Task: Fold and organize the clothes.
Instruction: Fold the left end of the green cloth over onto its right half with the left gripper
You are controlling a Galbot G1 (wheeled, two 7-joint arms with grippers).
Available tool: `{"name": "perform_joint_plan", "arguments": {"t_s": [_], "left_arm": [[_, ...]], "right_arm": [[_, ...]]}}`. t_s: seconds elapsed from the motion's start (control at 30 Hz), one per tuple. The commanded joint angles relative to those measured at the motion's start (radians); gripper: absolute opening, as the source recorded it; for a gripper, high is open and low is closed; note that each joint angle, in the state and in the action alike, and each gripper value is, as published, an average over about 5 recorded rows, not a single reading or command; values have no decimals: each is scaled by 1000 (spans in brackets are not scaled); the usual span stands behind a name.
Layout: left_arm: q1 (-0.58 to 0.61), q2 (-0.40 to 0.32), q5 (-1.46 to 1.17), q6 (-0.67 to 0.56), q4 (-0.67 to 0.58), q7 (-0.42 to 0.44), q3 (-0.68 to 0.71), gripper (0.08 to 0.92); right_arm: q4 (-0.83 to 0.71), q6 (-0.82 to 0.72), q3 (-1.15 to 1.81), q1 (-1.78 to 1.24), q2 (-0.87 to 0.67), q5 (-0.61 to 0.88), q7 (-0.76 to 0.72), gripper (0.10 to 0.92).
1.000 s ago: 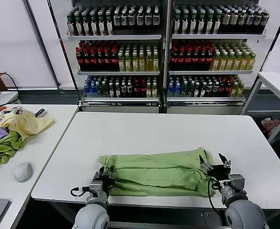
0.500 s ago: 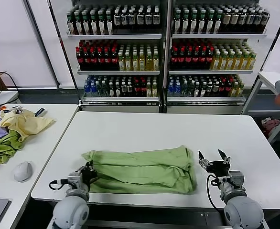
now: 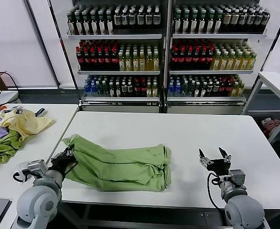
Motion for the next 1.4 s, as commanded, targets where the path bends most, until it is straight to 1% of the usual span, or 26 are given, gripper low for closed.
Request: {"name": "perform_joint_plan", "arguments": {"t_s": [0.03, 0.17, 0.3, 0.6, 0.73, 0.93, 1.1, 1.2, 1.4], "left_arm": [[-34, -84, -357, -1, -118, -6, 81, 116], [-73, -135, -352, -5, -84, -29, 168, 116], [-116, -166, -298, -5, -33, -56, 256, 116], [-228, -230, -123, -4, 145, -100, 446, 116], [-261, -256, -88, 0, 200, -107, 491, 116], [-280, -289, -81, 4, 259, -110, 533, 116], [-303, -341, -69, 4, 300, -106, 554, 116], [-312, -360, -55, 5, 314, -101, 566, 142], [-295, -350, -127, 5, 276, -106, 565, 300]], "right_arm": [[1, 1, -1, 3, -1, 0, 0, 823], [-1, 5, -2, 8, -5, -1, -2, 823], [-7, 11, -4, 15, -9, -1, -3, 823], [-23, 18, -10, 29, -10, -1, -5, 823], [-27, 19, -11, 32, -9, 0, -6, 823], [-33, 21, -13, 34, -8, 0, -6, 823], [-42, 21, -16, 41, -6, -1, -6, 823], [-43, 20, -16, 42, -5, -1, -6, 823], [-44, 18, -10, 42, -10, 0, -9, 823]]}}
